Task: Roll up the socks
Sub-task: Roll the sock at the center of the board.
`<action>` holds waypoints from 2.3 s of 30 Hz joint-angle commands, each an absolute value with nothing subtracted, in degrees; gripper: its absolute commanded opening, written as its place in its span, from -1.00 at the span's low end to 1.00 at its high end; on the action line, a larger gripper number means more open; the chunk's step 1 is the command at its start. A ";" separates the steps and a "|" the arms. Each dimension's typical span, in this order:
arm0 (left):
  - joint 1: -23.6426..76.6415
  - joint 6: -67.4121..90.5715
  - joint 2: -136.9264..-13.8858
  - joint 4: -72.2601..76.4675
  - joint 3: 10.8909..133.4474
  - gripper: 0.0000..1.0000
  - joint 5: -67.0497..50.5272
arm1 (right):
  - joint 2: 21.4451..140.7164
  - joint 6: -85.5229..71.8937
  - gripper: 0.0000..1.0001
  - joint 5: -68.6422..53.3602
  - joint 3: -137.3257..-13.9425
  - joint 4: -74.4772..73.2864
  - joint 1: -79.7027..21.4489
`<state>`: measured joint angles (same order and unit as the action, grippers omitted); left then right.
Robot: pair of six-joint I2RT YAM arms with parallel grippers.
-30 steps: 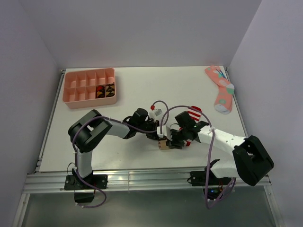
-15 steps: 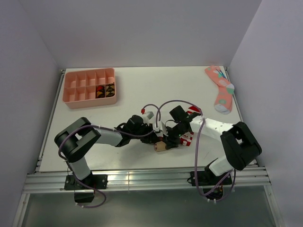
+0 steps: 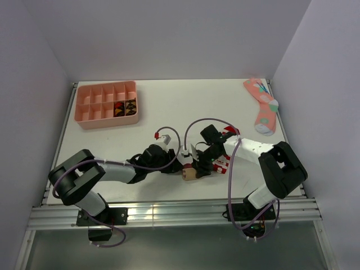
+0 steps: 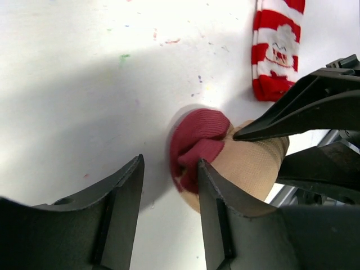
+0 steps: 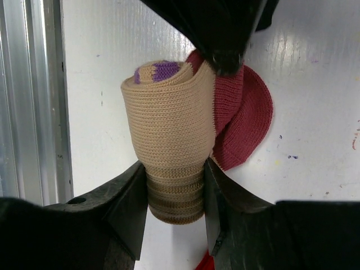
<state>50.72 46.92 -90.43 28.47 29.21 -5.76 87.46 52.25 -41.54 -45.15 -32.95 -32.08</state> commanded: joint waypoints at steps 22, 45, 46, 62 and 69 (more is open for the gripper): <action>58.53 51.41 -82.96 49.05 16.69 0.09 1.75 | 91.93 50.45 -0.28 -33.93 -46.85 -39.29 -31.46; 71.28 81.29 -85.34 52.12 14.32 0.25 22.14 | 91.93 48.69 -0.29 -32.61 -46.85 -38.93 -31.82; 71.71 81.99 -85.43 51.51 14.50 0.26 22.76 | 92.02 48.69 -0.29 -32.52 -46.93 -38.94 -31.82; 75.41 90.17 -86.92 45.79 17.92 0.33 30.59 | 92.55 47.11 -0.30 -31.47 -47.46 -39.29 -32.26; 76.02 92.81 -91.40 46.84 19.87 0.33 30.85 | 93.08 46.76 -0.31 -31.29 -47.72 -39.64 -32.78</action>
<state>75.22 90.35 -89.91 46.00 18.24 28.42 90.28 47.20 -39.03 -48.56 -36.23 -32.38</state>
